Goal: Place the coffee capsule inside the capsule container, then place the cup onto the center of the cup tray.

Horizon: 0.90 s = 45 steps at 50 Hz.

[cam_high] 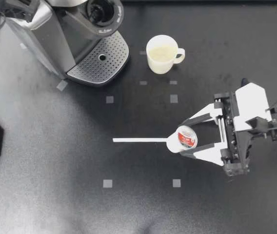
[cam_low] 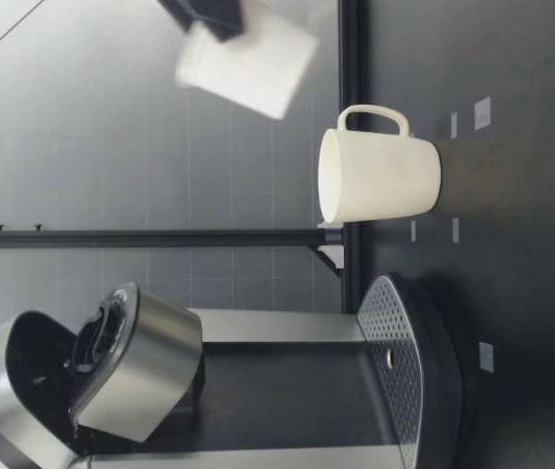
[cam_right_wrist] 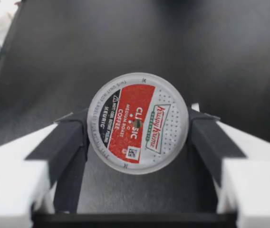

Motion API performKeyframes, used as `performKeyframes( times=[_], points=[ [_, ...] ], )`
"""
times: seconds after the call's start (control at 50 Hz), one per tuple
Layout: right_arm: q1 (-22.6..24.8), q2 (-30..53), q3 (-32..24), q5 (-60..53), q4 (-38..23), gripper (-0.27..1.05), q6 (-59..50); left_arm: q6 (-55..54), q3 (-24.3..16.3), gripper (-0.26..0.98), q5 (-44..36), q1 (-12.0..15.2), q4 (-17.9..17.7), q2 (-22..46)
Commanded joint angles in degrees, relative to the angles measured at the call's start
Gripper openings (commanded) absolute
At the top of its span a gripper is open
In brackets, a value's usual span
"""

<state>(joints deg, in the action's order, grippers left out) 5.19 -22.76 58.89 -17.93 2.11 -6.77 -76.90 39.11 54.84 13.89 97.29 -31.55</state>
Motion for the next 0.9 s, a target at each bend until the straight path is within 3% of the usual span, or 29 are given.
performKeyframes(
  times=[0.0,0.3,0.58,0.88],
  points=[
    [-2.11,-2.29,-0.88,-0.62,-0.09,0.61,0.44,-2.55,-0.97,0.11,-6.5,0.88,0.35,-1.93],
    [-12.57,-9.93,-2.55,3.16,-0.26,0.61,7.21,-11.51,2.55,0.11,-21.27,0.88,0.62,-10.46],
    [-17.75,-13.62,-8.09,4.13,-0.26,0.61,10.9,-13.8,7.47,0.11,-21.62,0.88,0.62,-16.7],
    [-20.92,-8.35,-15.38,-0.09,-0.53,0.61,11.69,-13.97,8.96,0.11,-21.71,0.88,0.62,-17.31]
  ],
)
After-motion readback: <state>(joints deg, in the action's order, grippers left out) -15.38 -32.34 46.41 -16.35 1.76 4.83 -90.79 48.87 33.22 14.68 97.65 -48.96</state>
